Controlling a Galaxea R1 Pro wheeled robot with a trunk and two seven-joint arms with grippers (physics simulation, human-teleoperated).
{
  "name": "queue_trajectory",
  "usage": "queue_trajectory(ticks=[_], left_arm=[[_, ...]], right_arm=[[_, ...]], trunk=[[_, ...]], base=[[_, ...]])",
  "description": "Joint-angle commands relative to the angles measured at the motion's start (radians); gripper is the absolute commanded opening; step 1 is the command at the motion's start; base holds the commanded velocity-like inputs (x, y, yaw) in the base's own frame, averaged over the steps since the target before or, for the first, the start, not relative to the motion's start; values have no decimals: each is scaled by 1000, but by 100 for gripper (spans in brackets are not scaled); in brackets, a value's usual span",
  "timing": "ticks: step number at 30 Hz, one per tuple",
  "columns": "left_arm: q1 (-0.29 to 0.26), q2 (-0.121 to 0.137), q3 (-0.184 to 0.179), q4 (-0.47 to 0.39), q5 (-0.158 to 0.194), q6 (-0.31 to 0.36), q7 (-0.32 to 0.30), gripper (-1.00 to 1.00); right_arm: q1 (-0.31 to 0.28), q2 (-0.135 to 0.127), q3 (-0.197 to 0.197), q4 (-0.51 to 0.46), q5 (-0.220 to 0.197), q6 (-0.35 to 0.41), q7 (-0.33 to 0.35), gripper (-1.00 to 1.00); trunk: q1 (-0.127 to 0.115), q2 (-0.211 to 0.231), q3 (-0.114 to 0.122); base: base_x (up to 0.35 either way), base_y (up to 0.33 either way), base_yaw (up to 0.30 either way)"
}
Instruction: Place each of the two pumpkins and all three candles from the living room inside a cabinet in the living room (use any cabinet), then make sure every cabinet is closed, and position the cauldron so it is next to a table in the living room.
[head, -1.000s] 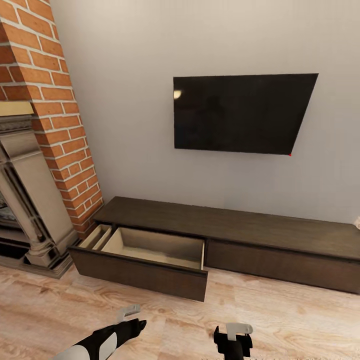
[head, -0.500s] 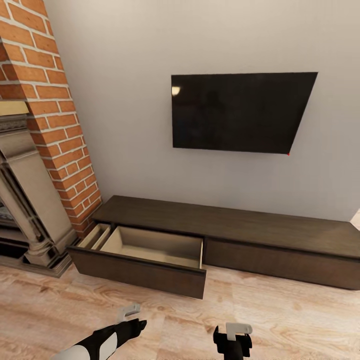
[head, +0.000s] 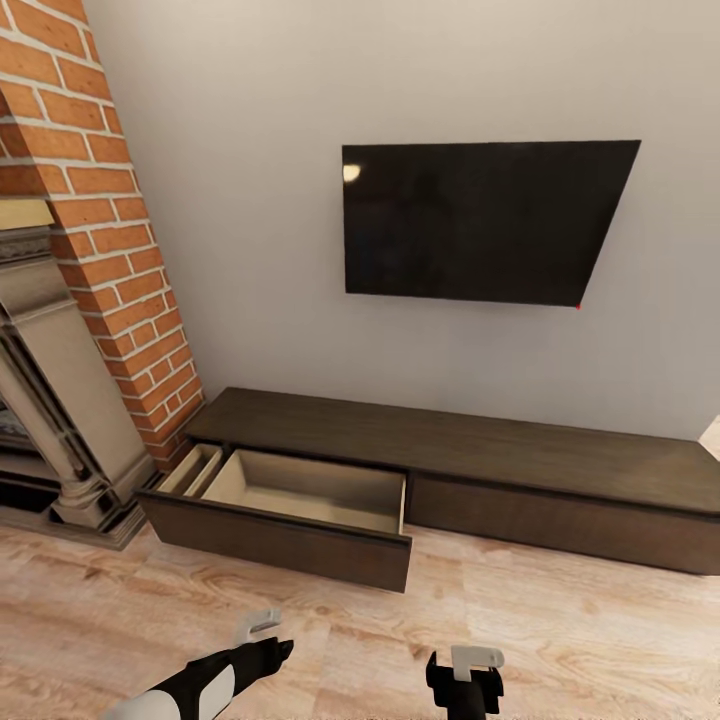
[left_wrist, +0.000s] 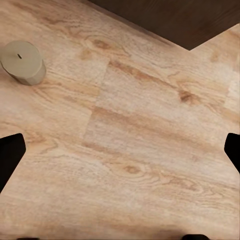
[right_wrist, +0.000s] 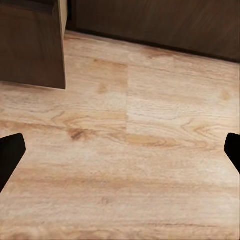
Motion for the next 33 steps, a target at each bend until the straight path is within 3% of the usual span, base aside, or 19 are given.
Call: queue_trajectory(ticks=[1, 33], left_arm=[[0, -1, 7, -1, -1, 4, -3, 100], [0, -2, 7, -1, -1, 4, -3, 100]], right_arm=[[-1, 0, 8, -1, -8, -4, -4, 100], [4, 0, 8, -1, -10, -4, -4, 100]], trunk=[[-4, 7, 1], [-127, 231, 138]], base=[[0, 0, 0], [0, 0, -109]])
